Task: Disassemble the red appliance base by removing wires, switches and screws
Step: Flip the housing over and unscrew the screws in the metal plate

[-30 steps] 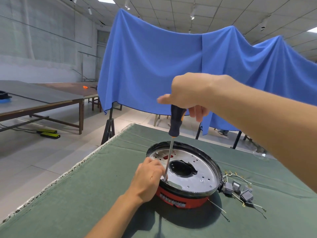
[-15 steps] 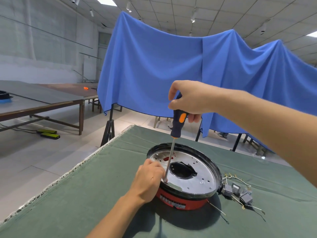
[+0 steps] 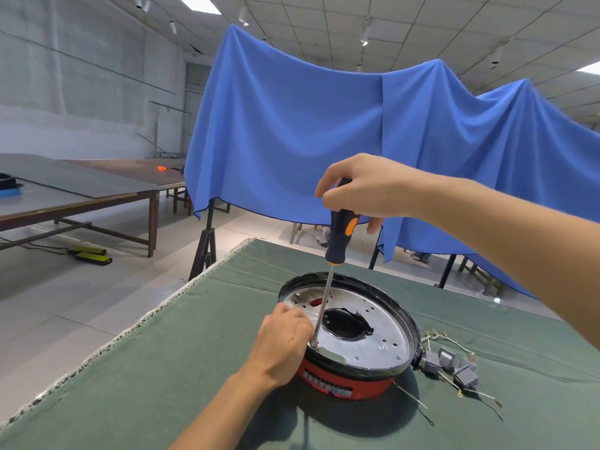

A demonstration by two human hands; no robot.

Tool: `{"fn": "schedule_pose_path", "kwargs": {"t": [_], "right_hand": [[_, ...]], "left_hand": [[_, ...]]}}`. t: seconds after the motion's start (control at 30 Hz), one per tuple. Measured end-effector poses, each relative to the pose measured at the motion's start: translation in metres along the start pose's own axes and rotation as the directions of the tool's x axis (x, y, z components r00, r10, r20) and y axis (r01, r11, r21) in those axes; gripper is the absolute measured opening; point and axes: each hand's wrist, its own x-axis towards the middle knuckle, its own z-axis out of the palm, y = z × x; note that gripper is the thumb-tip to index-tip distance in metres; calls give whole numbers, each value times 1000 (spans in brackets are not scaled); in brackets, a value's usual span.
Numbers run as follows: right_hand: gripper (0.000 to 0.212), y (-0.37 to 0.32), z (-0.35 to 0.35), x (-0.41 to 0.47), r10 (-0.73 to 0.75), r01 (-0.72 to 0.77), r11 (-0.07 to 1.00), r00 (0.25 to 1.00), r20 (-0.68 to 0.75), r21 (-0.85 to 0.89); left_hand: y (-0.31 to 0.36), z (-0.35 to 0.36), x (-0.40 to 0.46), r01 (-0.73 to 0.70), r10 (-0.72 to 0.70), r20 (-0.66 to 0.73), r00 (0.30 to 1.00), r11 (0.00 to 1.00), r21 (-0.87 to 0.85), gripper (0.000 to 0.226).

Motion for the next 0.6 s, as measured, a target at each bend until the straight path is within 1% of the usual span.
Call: {"fn": "schedule_pose_path", "kwargs": {"t": [0.07, 0.13, 0.17, 0.2, 0.27, 0.33, 0.37, 0.43, 0.5, 0.53, 0.6], "right_hand": [[20, 4, 2, -3, 5, -11, 996, 998, -64, -83], [32, 9, 5, -4, 11, -48, 970, 988, -154, -237], [33, 13, 5, -3, 9, -60, 959, 983, -183, -278], [27, 15, 5, -1, 13, -65, 959, 983, -186, -276], [17, 17, 1, 0, 56, -72, 988, 991, -119, -135], [19, 17, -3, -2, 76, -75, 997, 997, -17, 28], [21, 16, -3, -4, 73, -74, 995, 997, 11, 67], [18, 16, -2, -6, 69, -69, 994, 998, -4, 83], [27, 16, 2, -7, 46, -41, 997, 996, -73, 65], [26, 16, 3, -6, 28, -23, 999, 994, -109, 47], [12, 16, 4, -4, 24, -17, 999, 990, -137, 48]], "left_hand": [[1, 0, 0, 5, -5, -2, 1000, 1000, 8, 57], [2, 0, -1, 15, -15, -5, 1000, 1000, 7, 55], [2, 0, -2, 19, -19, -5, 1000, 1000, 1, 53], [3, -1, -2, 21, -21, -4, 1000, 1000, -5, 50], [3, -1, -2, 24, -24, -1, 1000, 1000, -6, 47], [4, 0, -2, 25, -25, -3, 1000, 1000, -2, 46], [4, -1, -2, 27, -27, -3, 1000, 1000, 0, 46], [4, -1, -2, 29, -29, -1, 1000, 1000, -1, 49], [5, -2, -1, 34, -34, 10, 999, 999, -4, 47], [5, -3, -1, 43, -43, 20, 999, 999, -10, 44], [5, -5, 0, 74, -73, 45, 996, 997, -37, 39]]}}
